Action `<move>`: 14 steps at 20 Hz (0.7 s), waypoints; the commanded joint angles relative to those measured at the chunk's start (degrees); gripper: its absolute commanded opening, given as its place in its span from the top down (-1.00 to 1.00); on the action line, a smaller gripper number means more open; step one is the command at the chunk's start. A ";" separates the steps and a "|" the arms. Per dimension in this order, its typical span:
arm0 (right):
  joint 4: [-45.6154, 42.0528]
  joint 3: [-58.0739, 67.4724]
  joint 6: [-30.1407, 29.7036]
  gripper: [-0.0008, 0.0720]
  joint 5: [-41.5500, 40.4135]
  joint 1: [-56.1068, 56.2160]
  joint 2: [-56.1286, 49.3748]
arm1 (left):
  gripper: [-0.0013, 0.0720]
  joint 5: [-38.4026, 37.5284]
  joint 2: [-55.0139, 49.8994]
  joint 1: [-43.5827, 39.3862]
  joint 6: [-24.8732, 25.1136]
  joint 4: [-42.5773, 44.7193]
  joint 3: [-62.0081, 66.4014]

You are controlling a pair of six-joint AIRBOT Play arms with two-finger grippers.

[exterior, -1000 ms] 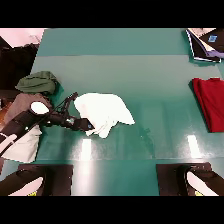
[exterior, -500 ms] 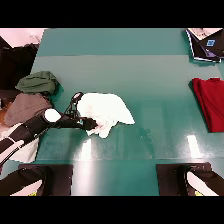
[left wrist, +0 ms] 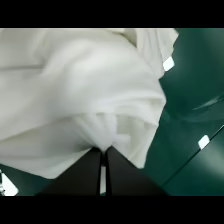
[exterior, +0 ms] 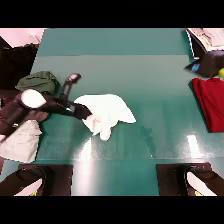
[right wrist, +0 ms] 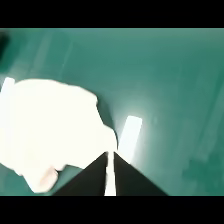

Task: Fold the shirts.

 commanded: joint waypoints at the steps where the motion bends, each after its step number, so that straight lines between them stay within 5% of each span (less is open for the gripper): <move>1: 0.37 -17.03 0.00 -0.29 -2.38 2.95 0.17 | 0.89 -14.16 3.39 2.62 -0.04 11.19 8.96; 7: 15.80 -36.24 -8.15 -0.32 -18.95 14.01 -11.04 | 0.89 -18.25 3.45 2.62 -0.39 13.64 9.97; 14: 23.50 -34.36 -11.45 -0.31 -27.56 29.99 -24.55 | 0.89 -18.53 3.48 2.62 -1.62 13.66 9.97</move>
